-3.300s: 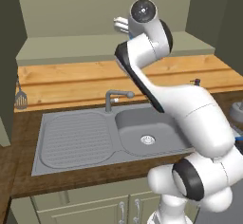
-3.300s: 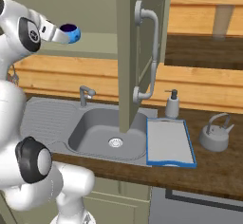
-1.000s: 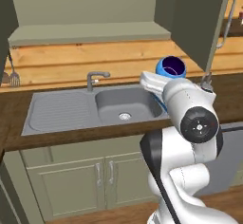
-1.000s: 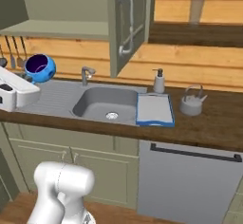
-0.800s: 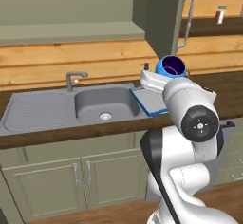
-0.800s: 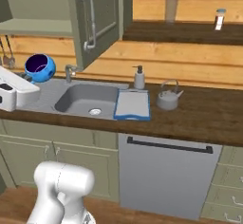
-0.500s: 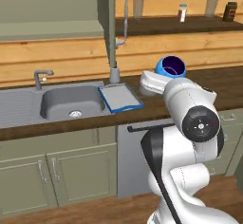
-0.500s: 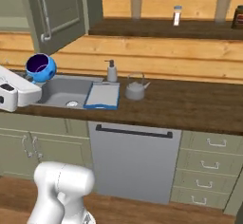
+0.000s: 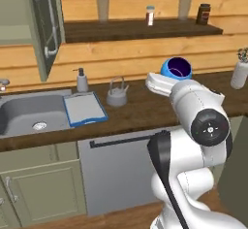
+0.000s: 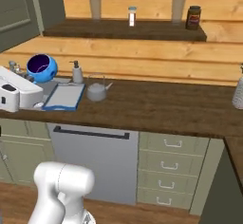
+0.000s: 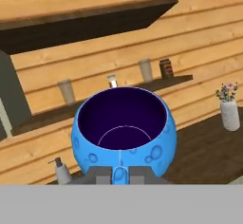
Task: Pick the kettle from the counter and place it on the tray. Then pick the mug from the cabinet and place it on the tray. Then close the cabinet doors.
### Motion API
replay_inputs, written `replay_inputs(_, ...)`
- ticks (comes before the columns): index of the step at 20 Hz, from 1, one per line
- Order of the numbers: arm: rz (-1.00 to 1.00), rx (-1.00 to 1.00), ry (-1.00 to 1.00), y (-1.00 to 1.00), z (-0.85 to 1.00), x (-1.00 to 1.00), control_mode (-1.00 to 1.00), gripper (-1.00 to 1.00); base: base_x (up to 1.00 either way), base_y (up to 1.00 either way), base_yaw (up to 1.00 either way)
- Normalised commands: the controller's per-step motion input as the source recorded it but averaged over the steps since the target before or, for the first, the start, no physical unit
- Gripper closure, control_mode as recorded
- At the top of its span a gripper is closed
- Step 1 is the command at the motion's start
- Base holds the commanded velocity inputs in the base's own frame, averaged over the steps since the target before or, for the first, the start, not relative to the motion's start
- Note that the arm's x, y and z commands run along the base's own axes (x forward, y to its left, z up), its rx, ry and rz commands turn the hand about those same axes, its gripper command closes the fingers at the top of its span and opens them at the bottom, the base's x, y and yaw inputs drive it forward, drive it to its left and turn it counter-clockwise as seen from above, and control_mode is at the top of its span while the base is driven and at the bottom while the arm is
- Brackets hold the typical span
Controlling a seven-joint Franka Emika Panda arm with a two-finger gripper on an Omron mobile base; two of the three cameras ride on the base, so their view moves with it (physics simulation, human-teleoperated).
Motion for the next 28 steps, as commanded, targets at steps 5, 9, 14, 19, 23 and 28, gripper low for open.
replay_inputs(5, 0.00, 0.00, 0.00, 0.00, 0.00, 0.00, 1.00, 1.00, 0.73, -0.12, 0.00)
replay_inputs(9, 0.00, 0.00, 0.00, 0.00, 0.00, 0.00, 1.00, 1.00, 0.83, 0.00, 0.00)
replay_inputs(14, 0.00, 0.00, 0.00, 0.00, 0.00, 0.00, 1.00, 1.00, 0.87, -0.03, 0.00)
replay_inputs(19, 0.00, 0.00, 0.00, 0.00, 0.00, 0.00, 1.00, 1.00, 0.43, -0.05, 0.00)
replay_inputs(23, 0.00, 0.06, 0.00, 0.10, -0.26, 0.03, -1.00, 1.00, 0.15, 0.04, 0.00)
replay_inputs(28, 0.00, 0.14, 0.00, 0.45, -0.62, -0.04, -1.00, 1.00, 0.00, 0.00, 0.00)
